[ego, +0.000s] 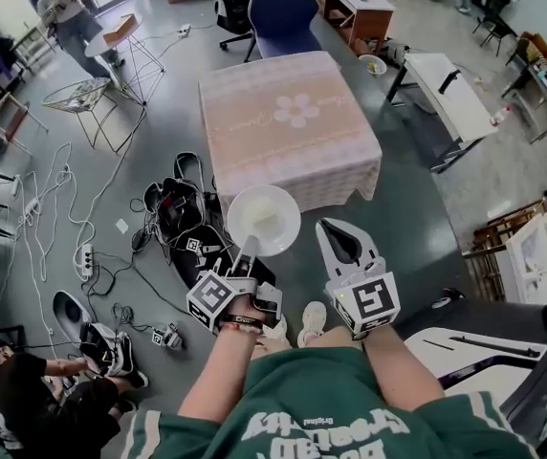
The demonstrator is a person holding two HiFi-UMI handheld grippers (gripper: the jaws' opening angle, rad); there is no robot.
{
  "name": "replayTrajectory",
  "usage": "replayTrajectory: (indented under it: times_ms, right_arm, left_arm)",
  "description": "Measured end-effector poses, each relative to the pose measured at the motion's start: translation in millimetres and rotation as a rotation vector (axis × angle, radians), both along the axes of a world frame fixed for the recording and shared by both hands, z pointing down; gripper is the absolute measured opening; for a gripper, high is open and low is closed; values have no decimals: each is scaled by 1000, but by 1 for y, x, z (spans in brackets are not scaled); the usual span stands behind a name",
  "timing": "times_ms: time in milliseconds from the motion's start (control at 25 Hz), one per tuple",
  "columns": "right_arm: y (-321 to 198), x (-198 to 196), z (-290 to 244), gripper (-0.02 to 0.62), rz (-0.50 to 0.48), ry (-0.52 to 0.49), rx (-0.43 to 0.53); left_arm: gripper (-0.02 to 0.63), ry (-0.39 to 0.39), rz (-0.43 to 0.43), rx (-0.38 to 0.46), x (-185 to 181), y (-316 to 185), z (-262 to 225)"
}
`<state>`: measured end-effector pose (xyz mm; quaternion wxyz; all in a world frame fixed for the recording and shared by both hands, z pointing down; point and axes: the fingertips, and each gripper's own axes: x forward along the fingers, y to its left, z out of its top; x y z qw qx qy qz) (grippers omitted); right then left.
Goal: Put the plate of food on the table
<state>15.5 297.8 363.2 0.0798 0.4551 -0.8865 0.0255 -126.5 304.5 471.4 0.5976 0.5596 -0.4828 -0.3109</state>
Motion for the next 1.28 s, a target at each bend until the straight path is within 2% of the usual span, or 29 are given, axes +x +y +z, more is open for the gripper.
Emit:
replayTrajectory:
  times_ms: [240,760,1280]
  right_arm:
    - [1,13,-2,15,-26,-6,17]
    - [-7,65,2,16,-15,-18,30]
    - [-1,86,-3,17,-17,-32,62]
  left_arm:
    - [25,-5,-2,23,15,-8,-8]
    - [26,-19,-19,51,60,-19,-11]
    - [26,-34,-26,80,77,-25,-22]
